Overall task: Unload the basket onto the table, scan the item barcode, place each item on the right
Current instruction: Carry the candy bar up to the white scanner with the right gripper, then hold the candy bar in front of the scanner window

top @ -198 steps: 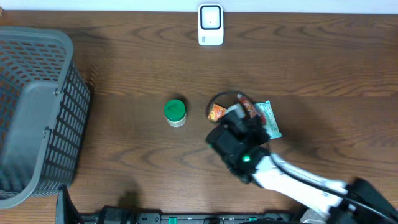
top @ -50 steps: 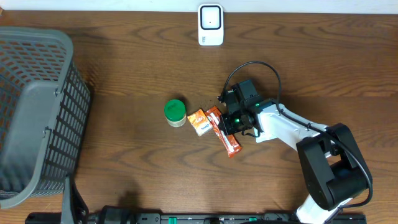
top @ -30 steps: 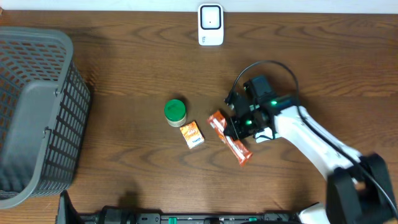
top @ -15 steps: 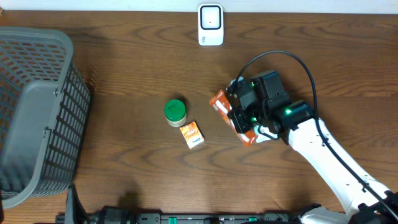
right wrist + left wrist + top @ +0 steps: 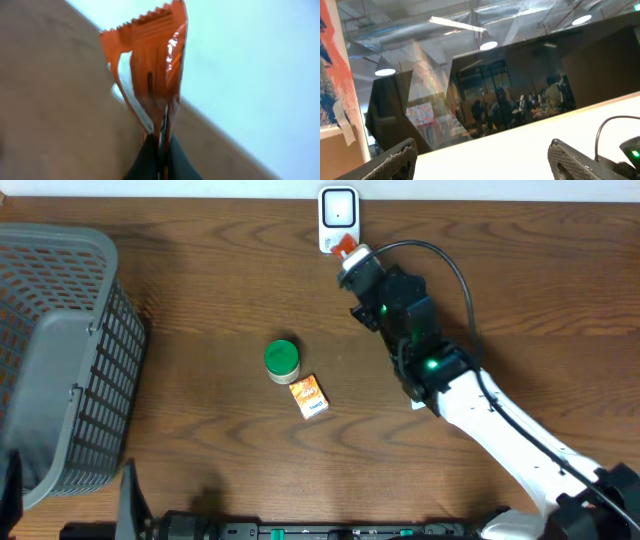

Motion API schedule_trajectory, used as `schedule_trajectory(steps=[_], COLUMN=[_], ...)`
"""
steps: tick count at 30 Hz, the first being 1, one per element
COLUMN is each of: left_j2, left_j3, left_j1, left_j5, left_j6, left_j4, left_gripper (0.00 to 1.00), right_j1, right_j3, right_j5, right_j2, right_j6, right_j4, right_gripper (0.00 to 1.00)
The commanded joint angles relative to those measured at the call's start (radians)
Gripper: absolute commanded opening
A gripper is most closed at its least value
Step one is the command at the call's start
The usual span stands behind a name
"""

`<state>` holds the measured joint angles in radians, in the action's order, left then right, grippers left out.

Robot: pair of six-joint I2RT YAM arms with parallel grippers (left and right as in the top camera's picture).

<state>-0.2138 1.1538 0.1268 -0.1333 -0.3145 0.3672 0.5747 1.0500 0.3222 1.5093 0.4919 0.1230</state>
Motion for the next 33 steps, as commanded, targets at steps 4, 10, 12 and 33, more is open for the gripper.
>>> schedule_trajectory(steps=[4, 10, 12, 33], left_j2=[0.005, 0.005, 0.005, 0.005], left_j3=[-0.047, -0.07, -0.07, -0.156], left_j1=[-0.004, -0.004, -0.004, -0.004], left_j5=[-0.013, -0.013, -0.013, -0.013], left_j6=[-0.002, -0.002, -0.002, -0.006], left_j4=[-0.016, -0.035, -0.035, -0.067], left_gripper=[0.84, 0.84, 0.84, 0.84], right_j1=[0.09, 0.114, 0.115, -0.006], right_j3=[0.016, 0.016, 0.016, 0.584], right_j5=[0.274, 0.332, 0.317, -0.027], right_j2=[0.083, 0.169, 0.2, 0.932], right_j6=[0.491, 0.78, 0.827, 1.135], right_j4=[0.259, 0.497, 0.563, 1.018], right_gripper=[0.01, 0.02, 0.02, 0.02])
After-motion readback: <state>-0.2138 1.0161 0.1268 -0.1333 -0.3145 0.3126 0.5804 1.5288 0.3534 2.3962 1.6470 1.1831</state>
